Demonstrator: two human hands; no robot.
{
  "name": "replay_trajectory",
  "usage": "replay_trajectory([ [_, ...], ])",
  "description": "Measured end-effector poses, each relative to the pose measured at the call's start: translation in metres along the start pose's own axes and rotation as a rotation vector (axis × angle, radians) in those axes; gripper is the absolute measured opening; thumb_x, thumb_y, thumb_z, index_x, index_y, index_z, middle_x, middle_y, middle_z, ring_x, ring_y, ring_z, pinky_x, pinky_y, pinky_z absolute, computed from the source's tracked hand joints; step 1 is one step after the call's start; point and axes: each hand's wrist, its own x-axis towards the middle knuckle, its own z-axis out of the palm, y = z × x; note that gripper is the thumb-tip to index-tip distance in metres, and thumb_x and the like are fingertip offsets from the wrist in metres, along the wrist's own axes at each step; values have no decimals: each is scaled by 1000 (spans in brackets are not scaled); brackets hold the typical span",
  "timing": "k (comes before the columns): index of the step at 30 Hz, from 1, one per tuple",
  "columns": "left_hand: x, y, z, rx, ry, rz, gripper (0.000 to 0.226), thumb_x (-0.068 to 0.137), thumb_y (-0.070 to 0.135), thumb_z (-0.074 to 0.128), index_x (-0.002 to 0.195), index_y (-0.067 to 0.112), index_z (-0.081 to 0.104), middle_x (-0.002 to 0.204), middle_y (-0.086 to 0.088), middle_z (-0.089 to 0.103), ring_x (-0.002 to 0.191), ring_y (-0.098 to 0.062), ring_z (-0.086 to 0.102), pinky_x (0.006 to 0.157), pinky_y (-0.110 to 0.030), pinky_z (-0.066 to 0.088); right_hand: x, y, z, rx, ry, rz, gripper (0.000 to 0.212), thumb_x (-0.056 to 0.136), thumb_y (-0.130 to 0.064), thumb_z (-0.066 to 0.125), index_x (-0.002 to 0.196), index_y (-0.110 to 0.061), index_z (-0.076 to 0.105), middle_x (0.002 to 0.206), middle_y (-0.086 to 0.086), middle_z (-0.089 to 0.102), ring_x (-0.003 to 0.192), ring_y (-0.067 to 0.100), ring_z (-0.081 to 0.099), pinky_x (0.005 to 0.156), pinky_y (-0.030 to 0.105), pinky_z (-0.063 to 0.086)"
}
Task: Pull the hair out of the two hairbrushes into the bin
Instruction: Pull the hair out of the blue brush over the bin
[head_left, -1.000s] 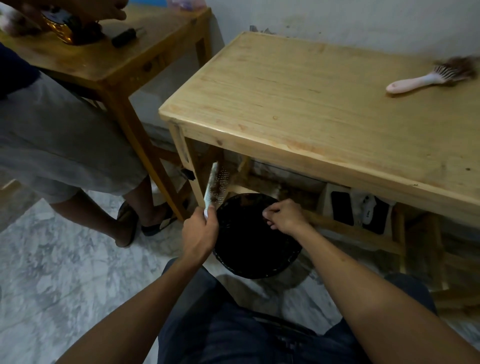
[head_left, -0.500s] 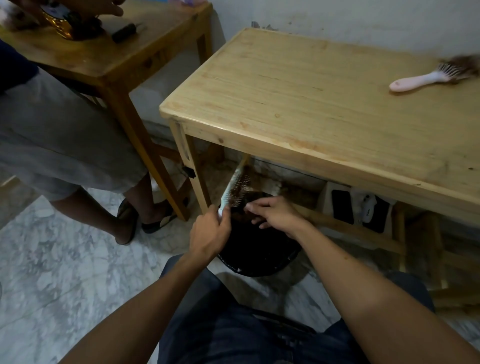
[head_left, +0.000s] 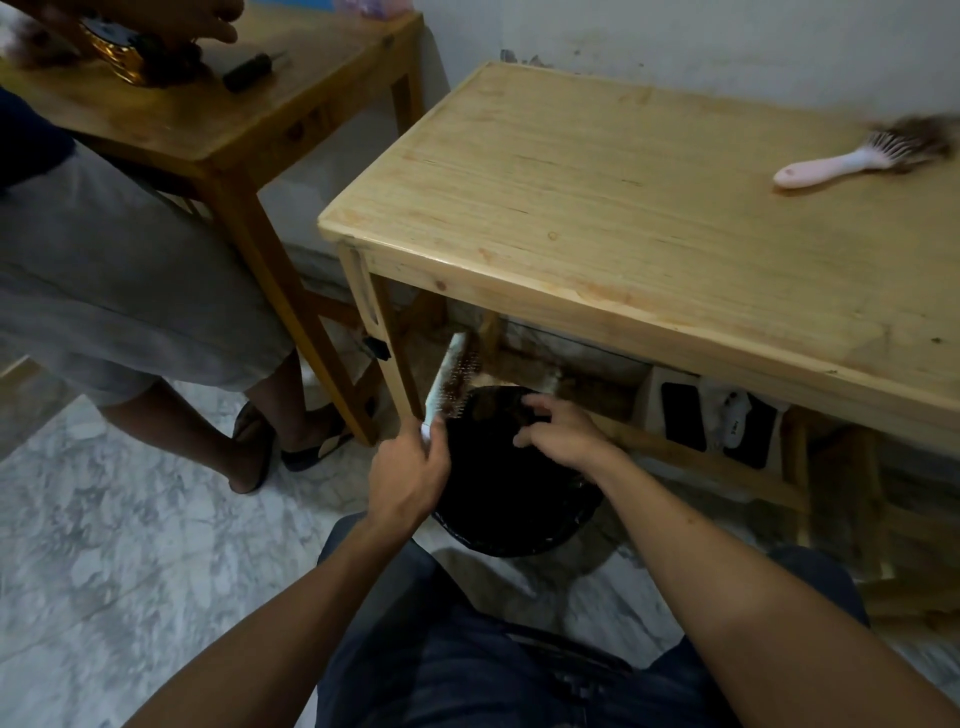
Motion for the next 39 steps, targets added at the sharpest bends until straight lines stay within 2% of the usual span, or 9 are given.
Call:
replay_trajectory([
  [3, -3, -1, 0, 53, -56, 70, 39, 103, 52, 36, 92, 19, 54, 70, 2, 62, 59, -15, 59, 52, -32, 41, 2, -12, 1, 152, -4, -40, 76, 70, -21, 75, 141, -33, 50, 130, -8, 57, 111, 16, 63, 90, 39, 58],
  [7, -6, 1, 1, 73, -83, 109, 40, 103, 52, 36, 92, 18, 54, 68, 0, 61, 59, -17, 59, 56, -36, 46, -3, -25, 7, 546, -78, -58, 20, 85, -2, 62, 101, -14, 61, 86, 7, 69, 73, 19, 69, 55, 27, 54],
  [9, -7, 2, 1, 75, -69, 103, 40, 104, 51, 36, 91, 17, 53, 68, 0, 60, 59, -18, 58, 55, -35, 42, -8, -27, 8, 631, -151, -65, 9, 89, -2, 60, 90, -12, 60, 80, 9, 70, 65, 19, 67, 51, 24, 53],
  [12, -3, -2, -3, 79, -16, 26, 39, 104, 49, 36, 88, 17, 51, 69, 0, 58, 60, -19, 56, 53, -32, 33, -8, -23, 11, 562, -84, -86, 10, 91, -6, 67, 100, 0, 70, 74, 10, 68, 58, 15, 60, 50, 20, 52],
  [21, 6, -18, -13, 65, 60, -106, 44, 104, 46, 36, 96, 9, 58, 78, -7, 63, 66, -22, 59, 58, -36, 43, -7, -4, 7, 176, 129, -42, 10, 93, -15, 70, 83, -15, 74, 75, 2, 71, 63, 9, 62, 60, 21, 53],
  [24, 1, -13, -11, 45, 48, -71, 42, 104, 48, 36, 97, 11, 57, 78, -4, 64, 66, -21, 61, 60, -37, 49, -9, -7, 9, 155, 96, -33, 11, 95, -14, 66, 101, -17, 74, 91, 3, 74, 73, 12, 67, 64, 24, 57],
  [28, -7, -6, -11, 96, -9, 67, 33, 104, 46, 38, 93, 18, 51, 69, 3, 60, 57, -12, 57, 50, -32, 41, -8, -20, 13, 324, -10, -31, 44, 89, -12, 62, 130, -26, 60, 101, 2, 72, 68, 15, 71, 49, 25, 52],
  [33, -15, -5, -6, 126, -40, 140, 35, 103, 50, 35, 93, 20, 51, 66, 1, 61, 55, -19, 59, 54, -39, 52, -9, -31, 11, 584, 48, -72, 4, 93, -14, 66, 94, -14, 70, 84, 5, 74, 56, 13, 63, 45, 20, 48],
  [39, -8, -8, -9, 109, 41, -64, 37, 105, 44, 37, 96, 13, 54, 78, -3, 61, 59, -9, 51, 49, -28, 32, -12, -15, 9, 432, 151, -87, 13, 95, -11, 66, 90, -11, 78, 73, 4, 73, 58, 9, 60, 53, 19, 52],
])
